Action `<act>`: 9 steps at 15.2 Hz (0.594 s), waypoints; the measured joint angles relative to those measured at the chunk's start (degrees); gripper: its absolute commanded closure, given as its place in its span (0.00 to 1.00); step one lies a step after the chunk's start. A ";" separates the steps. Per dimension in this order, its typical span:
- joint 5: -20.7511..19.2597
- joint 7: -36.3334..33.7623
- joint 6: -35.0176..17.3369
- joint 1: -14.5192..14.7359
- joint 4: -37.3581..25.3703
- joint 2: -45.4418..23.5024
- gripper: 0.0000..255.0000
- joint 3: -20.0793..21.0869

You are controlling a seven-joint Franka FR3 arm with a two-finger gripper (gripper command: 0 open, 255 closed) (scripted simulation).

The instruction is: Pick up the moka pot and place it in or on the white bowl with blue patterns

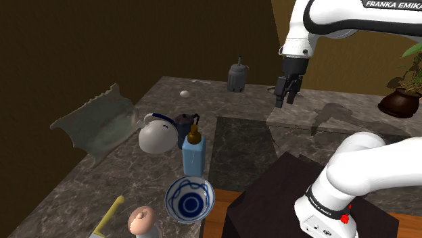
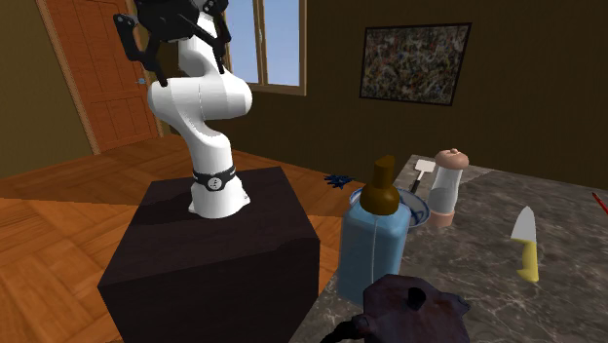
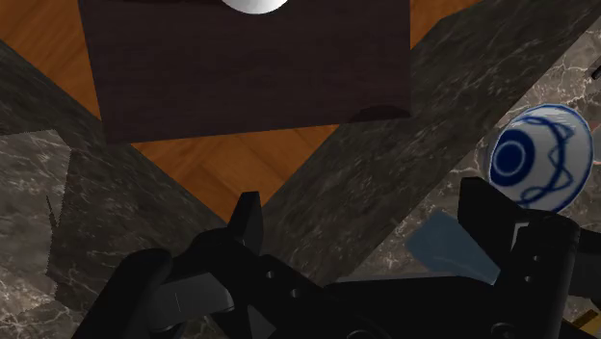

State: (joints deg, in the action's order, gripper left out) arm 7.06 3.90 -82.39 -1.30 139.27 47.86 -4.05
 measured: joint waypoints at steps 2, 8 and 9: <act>0.29 -0.32 -0.84 0.20 -0.02 -0.71 0.00 0.46; 2.31 -3.22 -9.70 1.97 -2.79 -10.49 0.00 4.77; 2.56 -3.88 -10.91 2.27 -3.67 -12.22 0.00 5.57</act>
State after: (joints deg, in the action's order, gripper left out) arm 9.62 0.02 -93.30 0.97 135.60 35.63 1.52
